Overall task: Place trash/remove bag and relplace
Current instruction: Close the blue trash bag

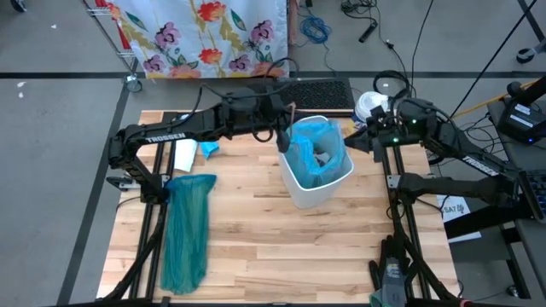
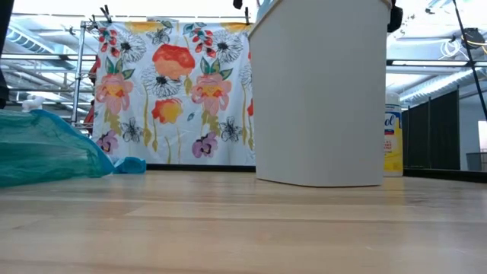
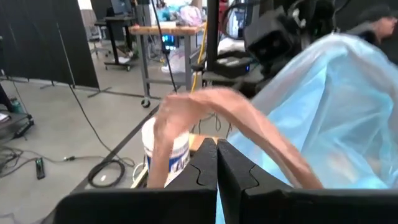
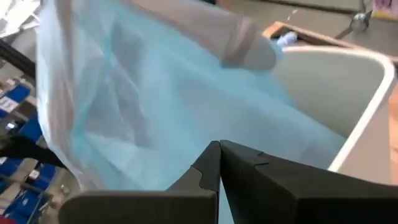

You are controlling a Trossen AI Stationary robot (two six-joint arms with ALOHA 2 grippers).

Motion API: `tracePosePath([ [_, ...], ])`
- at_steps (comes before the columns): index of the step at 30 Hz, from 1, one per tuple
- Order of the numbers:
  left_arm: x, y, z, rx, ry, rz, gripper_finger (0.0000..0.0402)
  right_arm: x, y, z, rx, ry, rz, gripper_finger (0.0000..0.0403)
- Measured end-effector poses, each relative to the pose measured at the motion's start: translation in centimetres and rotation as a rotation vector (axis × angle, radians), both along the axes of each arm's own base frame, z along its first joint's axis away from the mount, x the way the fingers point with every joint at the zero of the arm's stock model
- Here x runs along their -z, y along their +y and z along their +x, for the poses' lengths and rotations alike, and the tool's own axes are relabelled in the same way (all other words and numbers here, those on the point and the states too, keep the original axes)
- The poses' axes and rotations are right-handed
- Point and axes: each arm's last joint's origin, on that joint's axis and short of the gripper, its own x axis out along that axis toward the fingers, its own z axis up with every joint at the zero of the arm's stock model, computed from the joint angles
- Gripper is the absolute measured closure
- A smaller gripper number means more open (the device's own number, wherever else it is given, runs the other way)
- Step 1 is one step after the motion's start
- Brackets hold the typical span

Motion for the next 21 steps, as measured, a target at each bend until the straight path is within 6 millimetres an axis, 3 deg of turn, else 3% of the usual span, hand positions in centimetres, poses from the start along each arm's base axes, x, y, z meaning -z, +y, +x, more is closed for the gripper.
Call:
tracePosePath([
  [8,0.8,0.4,-0.2,-0.009,0.086,-0.007,0.0401,-1.4,0.3,1.7,-0.015,-0.154,-0.021,0.0403],
  [16,1.3,1.6,-0.6,-0.029,0.16,0.065,0.0402,1.8,2.8,6.3,-0.194,0.088,0.152,0.0403],
  [21,1.6,1.7,-0.7,-0.014,0.211,0.116,0.0402,3.5,4.3,7.1,-0.142,0.243,0.19,0.0403],
])
